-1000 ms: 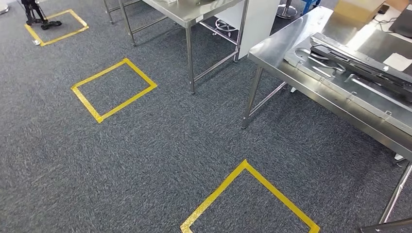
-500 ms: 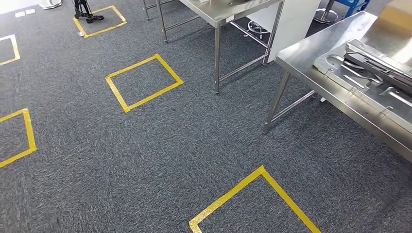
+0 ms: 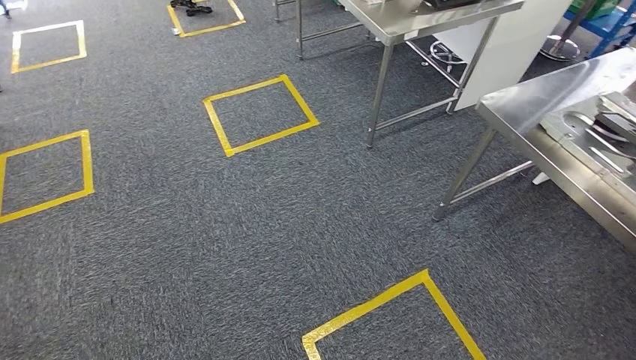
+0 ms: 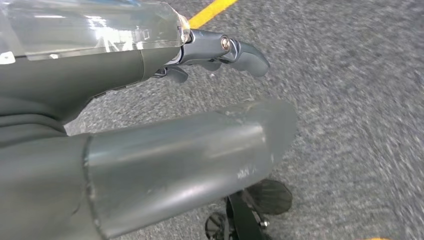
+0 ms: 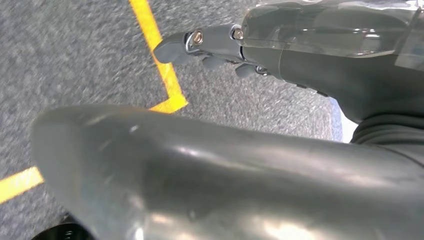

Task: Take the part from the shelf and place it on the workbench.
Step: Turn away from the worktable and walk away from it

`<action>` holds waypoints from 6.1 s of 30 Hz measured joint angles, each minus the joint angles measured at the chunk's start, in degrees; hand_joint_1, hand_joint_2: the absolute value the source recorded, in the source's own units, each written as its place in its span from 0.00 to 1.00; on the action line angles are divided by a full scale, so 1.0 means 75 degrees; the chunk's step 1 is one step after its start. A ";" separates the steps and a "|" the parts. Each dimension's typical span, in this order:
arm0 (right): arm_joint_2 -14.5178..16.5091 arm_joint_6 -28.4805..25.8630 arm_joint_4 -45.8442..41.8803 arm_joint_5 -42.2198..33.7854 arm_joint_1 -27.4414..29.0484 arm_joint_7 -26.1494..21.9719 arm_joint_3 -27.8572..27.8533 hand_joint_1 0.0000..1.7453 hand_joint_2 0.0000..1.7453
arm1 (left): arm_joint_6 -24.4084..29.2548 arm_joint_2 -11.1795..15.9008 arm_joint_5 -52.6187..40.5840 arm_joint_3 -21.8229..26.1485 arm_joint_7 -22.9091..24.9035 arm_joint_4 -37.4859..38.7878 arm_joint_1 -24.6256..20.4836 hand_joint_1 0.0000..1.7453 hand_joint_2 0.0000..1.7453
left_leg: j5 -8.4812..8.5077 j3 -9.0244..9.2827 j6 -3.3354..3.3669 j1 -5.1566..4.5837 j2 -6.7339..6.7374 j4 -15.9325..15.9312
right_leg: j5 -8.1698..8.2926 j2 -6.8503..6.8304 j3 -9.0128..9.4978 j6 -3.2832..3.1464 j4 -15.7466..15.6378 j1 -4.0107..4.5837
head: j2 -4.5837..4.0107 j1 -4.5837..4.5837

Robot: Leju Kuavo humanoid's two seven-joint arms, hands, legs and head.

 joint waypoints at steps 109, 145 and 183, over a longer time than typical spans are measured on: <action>-0.0288 0.0415 0.0060 0.1283 -0.0141 0.0277 0.0024 0.00 0.00 | -0.0323 0.0248 -0.0745 -0.0287 -0.0407 0.0122 -0.0211 0.00 0.00 | -0.0802 -0.0926 -0.0477 0.0028 -0.0207 0.1755 | 0.0469 0.0265 -0.0095 -0.0402 -0.0253 -0.0083 | 0.0000 -0.0082; -0.0187 0.0286 0.0052 0.1185 -0.0144 0.0244 -0.0434 0.00 0.00 | -0.0452 0.0176 -0.0981 -0.0230 -0.0896 0.0122 -0.0071 0.00 0.00 | -0.0169 -0.0540 -0.0442 0.0011 0.0142 0.0987 | 0.0475 -0.0230 -0.0024 -0.0333 -0.0291 -0.0077 | -0.0001 -0.0101; -0.0236 0.0159 0.0032 0.1197 -0.0197 0.0174 -0.0893 0.00 0.00 | -0.0599 -0.0164 -0.1127 -0.0244 -0.1555 0.0119 -0.0049 0.00 0.00 | 0.0069 -0.0054 -0.0071 -0.0024 0.0204 0.0058 | 0.0250 -0.0106 -0.0050 0.0025 0.0019 -0.0097 | 0.0000 -0.0018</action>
